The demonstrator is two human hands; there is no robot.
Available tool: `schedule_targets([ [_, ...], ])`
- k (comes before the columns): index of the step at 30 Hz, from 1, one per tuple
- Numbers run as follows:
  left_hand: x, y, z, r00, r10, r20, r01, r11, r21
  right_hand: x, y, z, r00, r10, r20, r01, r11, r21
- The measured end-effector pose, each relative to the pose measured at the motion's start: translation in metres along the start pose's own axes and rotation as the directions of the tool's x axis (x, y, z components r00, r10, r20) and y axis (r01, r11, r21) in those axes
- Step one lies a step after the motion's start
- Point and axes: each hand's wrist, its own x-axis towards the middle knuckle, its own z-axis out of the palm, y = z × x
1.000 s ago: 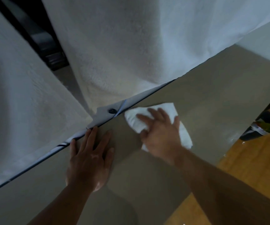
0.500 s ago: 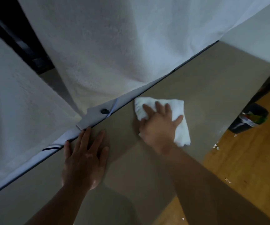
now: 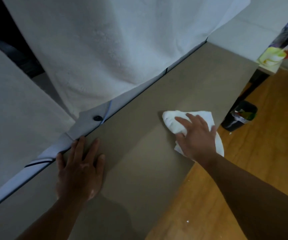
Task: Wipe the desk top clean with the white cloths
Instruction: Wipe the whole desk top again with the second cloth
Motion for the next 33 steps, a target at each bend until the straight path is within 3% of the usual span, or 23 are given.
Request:
schedule_targets([
  [4,-0.001,0.001,-0.002,1.0,-0.006,-0.01,0.006,1.0,-0.026,0.01,-0.02,0.004,0.976,0.203,-0.073,-0.198,0.978,0.068],
  [7,-0.002,0.002,-0.001,1.0,-0.004,-0.015,0.003,0.999,-0.033,-0.019,-0.046,0.013,0.96,0.261,-0.099,-0.253,0.964,0.083],
  [14,0.0,0.001,0.002,1.0,-0.025,-0.008,0.024,0.998,-0.053,-0.145,-0.098,0.063,0.986,-0.018,-0.166,0.015,1.0,-0.016],
  [17,0.001,-0.001,0.003,1.0,-0.025,-0.013,0.024,0.998,-0.061,-0.17,-0.087,0.069,0.969,-0.131,-0.21,0.152,0.985,0.085],
  [20,0.002,-0.002,0.004,0.999,0.033,0.004,-0.033,0.998,-0.053,-0.153,-0.063,0.059,0.962,-0.176,-0.208,0.206,0.97,0.132],
  [25,0.004,-0.002,0.007,0.99,0.136,-0.024,-0.137,0.989,-0.06,-0.097,-0.04,0.039,0.979,-0.026,-0.201,0.06,0.984,0.166],
  [33,0.019,0.005,0.011,0.951,0.291,-0.099,-0.296,0.955,-0.028,-0.018,0.001,0.019,0.962,0.07,-0.263,-0.028,0.987,0.16],
])
